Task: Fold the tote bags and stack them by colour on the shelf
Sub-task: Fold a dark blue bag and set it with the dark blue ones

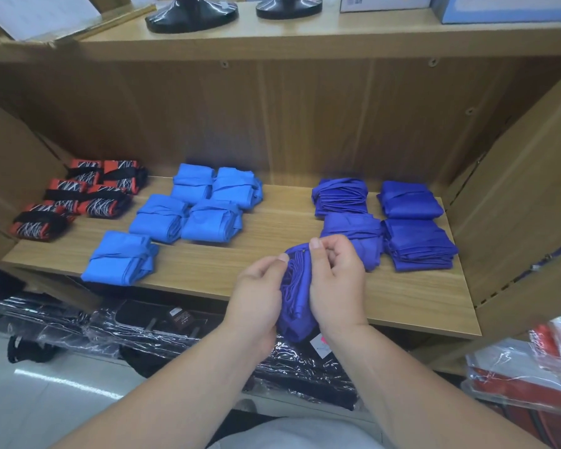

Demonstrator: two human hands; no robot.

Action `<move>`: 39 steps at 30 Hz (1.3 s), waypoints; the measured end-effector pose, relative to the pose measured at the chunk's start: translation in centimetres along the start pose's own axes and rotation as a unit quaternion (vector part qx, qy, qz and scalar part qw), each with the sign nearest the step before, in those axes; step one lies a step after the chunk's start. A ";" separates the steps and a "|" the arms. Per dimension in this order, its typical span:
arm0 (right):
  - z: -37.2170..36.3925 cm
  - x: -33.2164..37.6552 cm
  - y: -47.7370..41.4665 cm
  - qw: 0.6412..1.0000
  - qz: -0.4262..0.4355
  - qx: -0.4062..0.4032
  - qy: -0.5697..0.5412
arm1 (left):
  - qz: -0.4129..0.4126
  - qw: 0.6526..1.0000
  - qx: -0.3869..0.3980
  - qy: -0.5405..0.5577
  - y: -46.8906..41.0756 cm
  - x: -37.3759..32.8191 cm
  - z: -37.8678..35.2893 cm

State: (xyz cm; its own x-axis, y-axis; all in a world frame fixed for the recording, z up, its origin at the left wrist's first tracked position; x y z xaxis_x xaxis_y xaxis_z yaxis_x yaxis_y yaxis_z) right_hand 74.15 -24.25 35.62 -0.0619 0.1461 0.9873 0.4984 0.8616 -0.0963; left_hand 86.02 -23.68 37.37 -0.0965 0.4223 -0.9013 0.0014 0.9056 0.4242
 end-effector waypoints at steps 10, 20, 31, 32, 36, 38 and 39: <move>0.4 1.2 0.7 0.999 0.039 -0.002 0.002 | 0.011 0.997 0.070 0.001 0.8 0.0 -1.0; -0.1 0.6 0.8 0.944 -0.225 0.004 -0.243 | -0.164 0.983 0.049 -0.073 0.4 -1.5 -0.9; 0.4 1.8 1.5 0.987 -0.117 0.074 -0.085 | -0.169 0.981 -0.056 -0.082 -1.6 -2.0 1.5; 0.5 2.0 1.5 0.988 -0.106 0.088 -0.067 | -0.175 0.978 -0.064 -0.091 -1.5 -2.2 1.6; 1.0 1.8 0.7 0.992 -0.085 0.082 -0.046 | -0.209 0.968 -0.084 -0.109 -1.5 -2.2 2.4; 1.2 1.8 0.7 0.994 -0.070 0.071 -0.048 | -0.217 0.966 -0.069 -0.123 -1.5 -1.9 2.3; 1.1 1.8 0.7 0.996 -0.053 0.071 -0.031 | -0.214 0.966 -0.053 -0.133 -1.3 -1.8 2.0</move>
State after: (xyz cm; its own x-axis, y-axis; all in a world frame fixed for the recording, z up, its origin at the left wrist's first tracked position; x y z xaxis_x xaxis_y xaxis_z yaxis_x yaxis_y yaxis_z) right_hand 73.46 -22.85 37.23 -0.1635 0.0779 0.9835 0.3596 0.9330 -0.0141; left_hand 88.18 -25.60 38.28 0.1936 0.0177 -0.9809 -0.0846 0.9964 0.0012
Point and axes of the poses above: each hand's wrist, its own y-axis away from the middle knuckle, its own z-axis out of the back of the hand, x = y × z, the point moved 5 cm from there along -y, towards the middle knuckle, and after that the axes turned 8 degrees about -y, right-handed, at the moved point
